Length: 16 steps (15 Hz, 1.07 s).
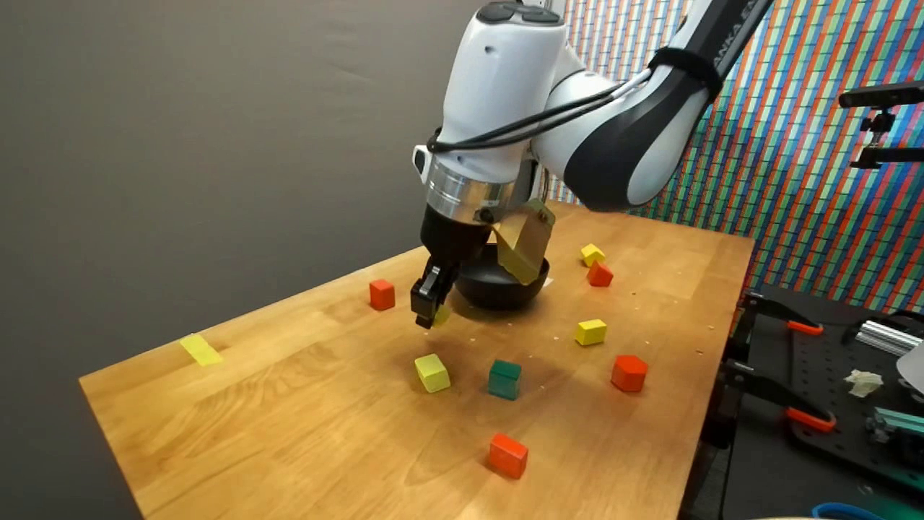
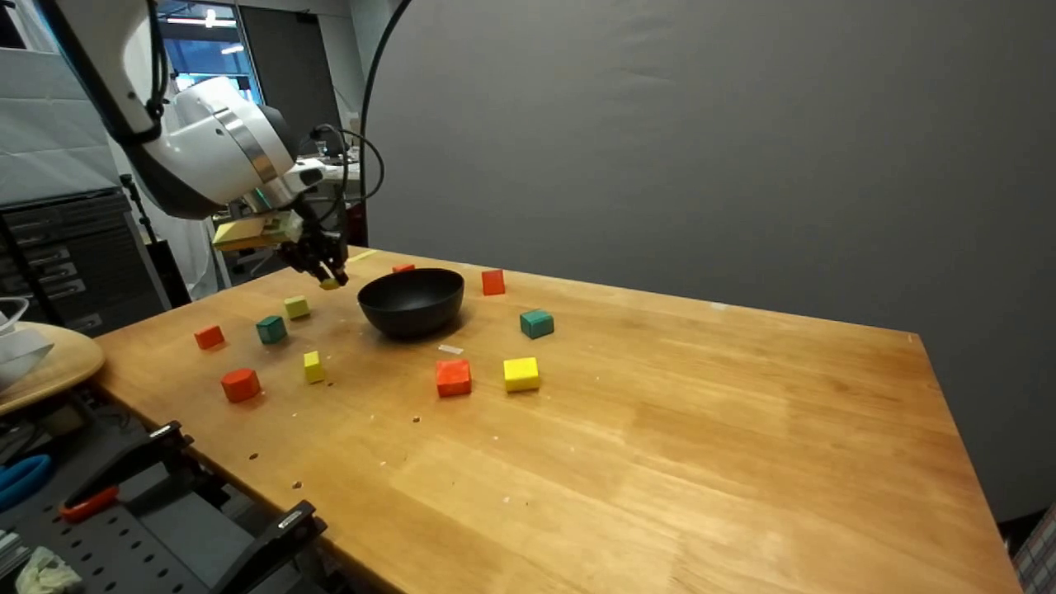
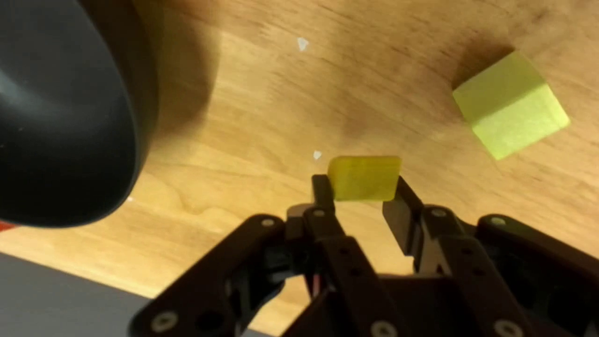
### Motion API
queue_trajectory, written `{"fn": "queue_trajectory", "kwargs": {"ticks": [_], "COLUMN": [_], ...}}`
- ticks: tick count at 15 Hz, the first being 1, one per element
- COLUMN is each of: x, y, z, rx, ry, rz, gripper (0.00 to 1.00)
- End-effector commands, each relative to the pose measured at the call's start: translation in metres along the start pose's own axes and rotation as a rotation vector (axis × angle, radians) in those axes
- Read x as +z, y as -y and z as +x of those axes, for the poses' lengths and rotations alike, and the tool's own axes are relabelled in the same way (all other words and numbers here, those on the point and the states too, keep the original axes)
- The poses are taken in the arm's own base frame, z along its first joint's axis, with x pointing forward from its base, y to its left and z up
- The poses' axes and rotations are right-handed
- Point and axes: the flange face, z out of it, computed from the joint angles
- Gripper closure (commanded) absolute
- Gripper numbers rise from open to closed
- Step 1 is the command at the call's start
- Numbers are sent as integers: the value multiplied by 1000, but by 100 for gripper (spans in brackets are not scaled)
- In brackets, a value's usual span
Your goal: Remove all the blocks from the bowl
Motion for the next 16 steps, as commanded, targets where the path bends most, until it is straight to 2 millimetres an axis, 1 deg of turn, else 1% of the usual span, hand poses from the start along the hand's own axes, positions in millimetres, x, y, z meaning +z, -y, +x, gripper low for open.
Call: {"fn": "queue_trajectory", "kwargs": {"ticks": [1, 2, 3, 4, 5, 6, 8, 9, 10, 12, 15, 16], "x": [24, 26, 23, 19, 8, -2, -35, -53, -66, -93, -129, -137], "y": [-3, -4, -5, -4, -3, 0, 6, 10, 14, 22, 27, 28], "z": [13, 14, 14, 11, 4, -2, -14, -22, -29, -50, -91, -108], "rx": [-6, -3, -2, -9, -15, -15, 26, 48, 74, 117, 188, 196], "ry": [10, 12, 16, 24, 48, 74, 94, 95, 102, 121, 122, 113], "rz": [22, 17, 10, 9, 2, 13, 26, 30, 35, 46, 54, 66], "gripper": [66, 41, 41, 38, 29, 23, 7, 1, 0, 0, 0, 0]}}
